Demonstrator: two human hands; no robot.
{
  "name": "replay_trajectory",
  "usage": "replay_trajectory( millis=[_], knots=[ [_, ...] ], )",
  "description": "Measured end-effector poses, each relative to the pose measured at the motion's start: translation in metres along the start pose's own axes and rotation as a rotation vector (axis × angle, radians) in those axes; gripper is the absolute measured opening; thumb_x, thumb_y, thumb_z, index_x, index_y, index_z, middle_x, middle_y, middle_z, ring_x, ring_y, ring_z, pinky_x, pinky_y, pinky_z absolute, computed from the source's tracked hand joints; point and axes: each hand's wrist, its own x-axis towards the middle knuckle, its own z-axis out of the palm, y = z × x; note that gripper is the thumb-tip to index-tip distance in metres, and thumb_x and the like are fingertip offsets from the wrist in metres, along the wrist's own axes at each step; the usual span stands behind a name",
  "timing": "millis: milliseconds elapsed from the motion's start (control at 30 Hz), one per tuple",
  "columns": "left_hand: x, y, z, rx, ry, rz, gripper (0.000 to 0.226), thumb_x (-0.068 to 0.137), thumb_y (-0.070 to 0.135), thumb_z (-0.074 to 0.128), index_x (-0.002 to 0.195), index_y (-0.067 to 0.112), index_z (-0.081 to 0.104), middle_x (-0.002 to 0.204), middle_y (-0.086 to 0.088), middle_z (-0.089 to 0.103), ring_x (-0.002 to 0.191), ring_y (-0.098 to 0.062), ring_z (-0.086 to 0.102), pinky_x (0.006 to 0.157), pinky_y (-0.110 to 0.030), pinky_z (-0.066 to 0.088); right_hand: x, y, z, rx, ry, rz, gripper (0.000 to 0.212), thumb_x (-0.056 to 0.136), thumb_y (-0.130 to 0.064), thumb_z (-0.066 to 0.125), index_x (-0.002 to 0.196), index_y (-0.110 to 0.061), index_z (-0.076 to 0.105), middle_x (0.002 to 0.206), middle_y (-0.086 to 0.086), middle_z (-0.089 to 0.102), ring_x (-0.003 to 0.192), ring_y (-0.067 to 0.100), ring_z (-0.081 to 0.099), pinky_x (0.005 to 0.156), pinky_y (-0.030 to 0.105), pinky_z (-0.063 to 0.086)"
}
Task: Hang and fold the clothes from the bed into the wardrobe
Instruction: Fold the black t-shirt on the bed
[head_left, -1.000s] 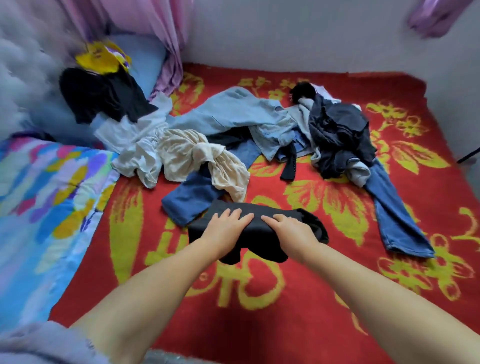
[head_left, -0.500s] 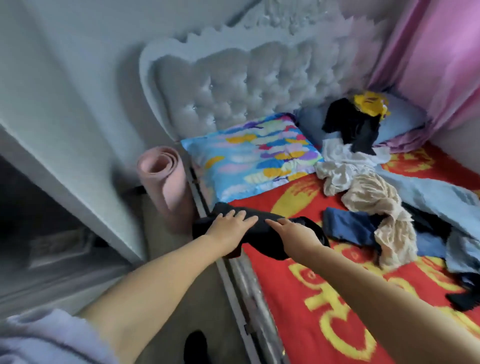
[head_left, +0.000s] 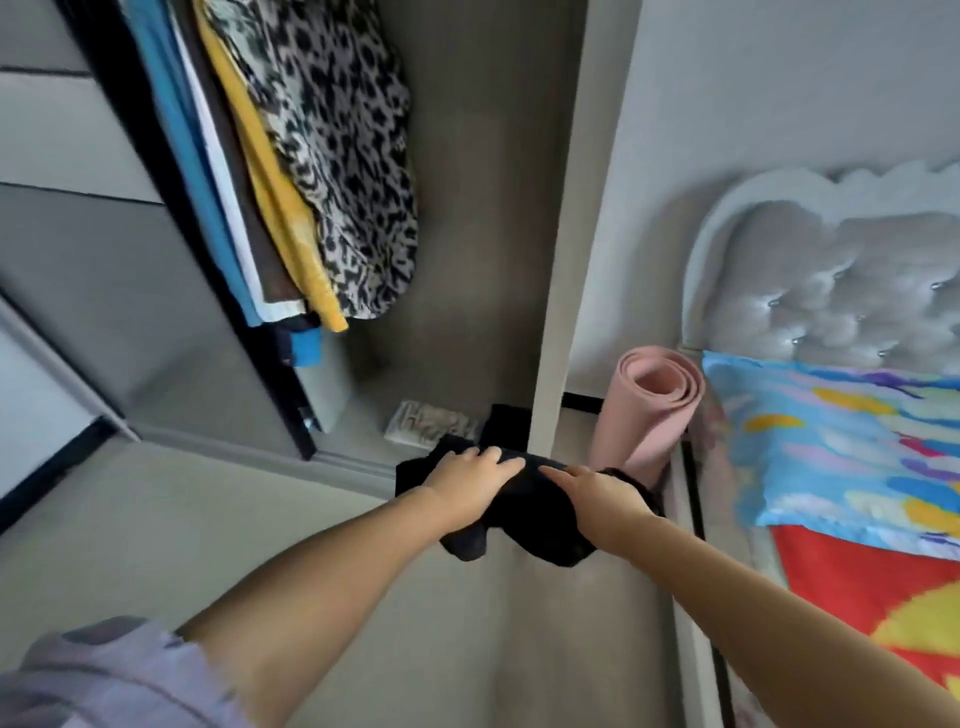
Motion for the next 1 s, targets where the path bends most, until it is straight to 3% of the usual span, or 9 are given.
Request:
replay_trajectory(
  millis=[200,400,600,767,900,1000],
  knots=[
    [-0.041,-0.131,-0.011,0.015,-0.029,-0.116,0.065,0.089,0.016,0.054,0.146,0.024,0.025,0.134,-0.012,0.042,0.118,-0.037,0.047,0.091,-0.047,0.044,0.087,-0.112,-0.030,0.031,-0.006,-0.119,0.073,0.091,-0.012,0.049,0.151,-0.037,0.016,0.143,0.001,0.043,0.117,0.031,0.055,0.092,0.041,0.049],
    [-0.033,-0.208,0.000,0.009,-0.043,-0.197,0.064,0.091,0.014,0.049,0.148,0.027,0.023,0.136,-0.009,0.043,0.121,-0.033,0.047,0.095,-0.046,0.042,0.159,-0.158,-0.044,0.023,-0.044,-0.190,0.069,0.093,-0.014,0.045,0.151,-0.039,0.016,0.143,0.000,0.043,0.121,0.029,0.053,0.094,0.040,0.048],
    [0.043,-0.272,0.018,-0.044,-0.100,-0.145,0.061,0.090,0.007,0.046,0.145,0.029,0.030,0.127,-0.009,0.048,0.112,-0.035,0.054,0.092,-0.046,0.045,0.254,-0.145,-0.036,0.067,-0.104,-0.207,0.058,0.096,-0.023,0.037,0.147,-0.045,0.022,0.142,-0.004,0.047,0.125,0.026,0.050,0.098,0.045,0.044],
    [0.141,-0.331,0.039,-0.111,-0.239,-0.075,0.060,0.092,0.008,0.044,0.145,0.034,0.030,0.132,-0.007,0.047,0.113,-0.034,0.054,0.093,-0.049,0.045,0.353,-0.117,-0.026,0.175,-0.197,-0.215,0.048,0.096,-0.024,0.041,0.141,-0.043,0.037,0.137,-0.005,0.054,0.124,0.021,0.052,0.099,0.036,0.045],
    [0.213,-0.371,0.061,-0.126,-0.298,-0.039,0.061,0.091,0.008,0.046,0.145,0.033,0.031,0.132,-0.008,0.048,0.112,-0.034,0.054,0.093,-0.050,0.045,0.426,-0.096,-0.017,0.225,-0.239,-0.199,0.048,0.096,-0.029,0.042,0.141,-0.043,0.038,0.138,-0.009,0.053,0.126,0.018,0.050,0.091,0.023,0.037],
    [0.261,-0.397,0.088,-0.122,-0.291,-0.033,0.062,0.090,0.009,0.048,0.145,0.032,0.031,0.133,-0.009,0.048,0.112,-0.035,0.055,0.091,-0.049,0.046,0.480,-0.080,0.003,0.216,-0.234,-0.156,0.051,0.095,-0.027,0.042,0.144,-0.040,0.035,0.141,-0.006,0.049,0.128,0.020,0.048,0.099,0.028,0.041]
  ],
)
